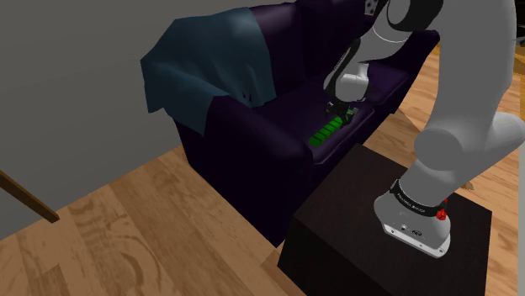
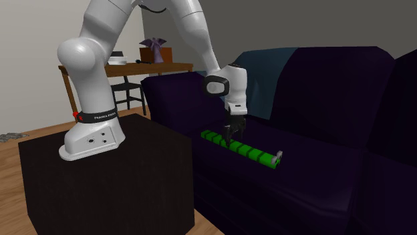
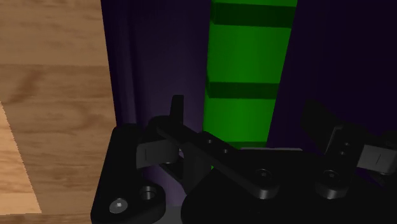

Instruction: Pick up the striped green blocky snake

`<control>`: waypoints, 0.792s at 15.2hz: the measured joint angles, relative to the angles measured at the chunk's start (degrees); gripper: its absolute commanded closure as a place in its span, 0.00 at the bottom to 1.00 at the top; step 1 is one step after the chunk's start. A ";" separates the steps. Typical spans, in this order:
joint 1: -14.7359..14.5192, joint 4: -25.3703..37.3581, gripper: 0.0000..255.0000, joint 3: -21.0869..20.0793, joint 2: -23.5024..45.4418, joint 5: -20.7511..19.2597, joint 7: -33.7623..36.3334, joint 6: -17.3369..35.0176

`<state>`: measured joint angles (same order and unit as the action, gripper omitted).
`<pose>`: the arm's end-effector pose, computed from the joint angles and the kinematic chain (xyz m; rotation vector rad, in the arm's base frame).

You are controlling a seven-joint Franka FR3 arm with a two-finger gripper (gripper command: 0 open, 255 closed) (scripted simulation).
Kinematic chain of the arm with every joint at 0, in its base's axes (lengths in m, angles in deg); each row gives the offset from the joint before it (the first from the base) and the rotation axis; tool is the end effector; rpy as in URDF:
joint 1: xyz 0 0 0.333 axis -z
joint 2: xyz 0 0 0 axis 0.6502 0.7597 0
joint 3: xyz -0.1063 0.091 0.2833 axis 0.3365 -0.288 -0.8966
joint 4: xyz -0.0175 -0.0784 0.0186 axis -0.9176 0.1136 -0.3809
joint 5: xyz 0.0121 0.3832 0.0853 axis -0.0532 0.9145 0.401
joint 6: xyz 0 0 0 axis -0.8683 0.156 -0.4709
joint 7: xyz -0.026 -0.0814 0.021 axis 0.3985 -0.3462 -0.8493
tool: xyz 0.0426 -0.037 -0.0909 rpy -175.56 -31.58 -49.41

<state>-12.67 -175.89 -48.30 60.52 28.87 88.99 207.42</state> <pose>0.4076 -0.3593 0.1152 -2.1803 2.2221 -0.0498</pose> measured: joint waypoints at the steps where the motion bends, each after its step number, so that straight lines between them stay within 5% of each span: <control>1: 0.23 0.28 0.00 -0.26 0.60 0.20 -0.17 0.33; 2: 0.34 0.43 1.00 -0.43 0.97 0.33 -0.25 0.56; 12: 0.48 0.51 1.00 -0.61 1.24 0.48 -0.37 0.81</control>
<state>-12.19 -175.38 -48.90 61.77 29.35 88.62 208.24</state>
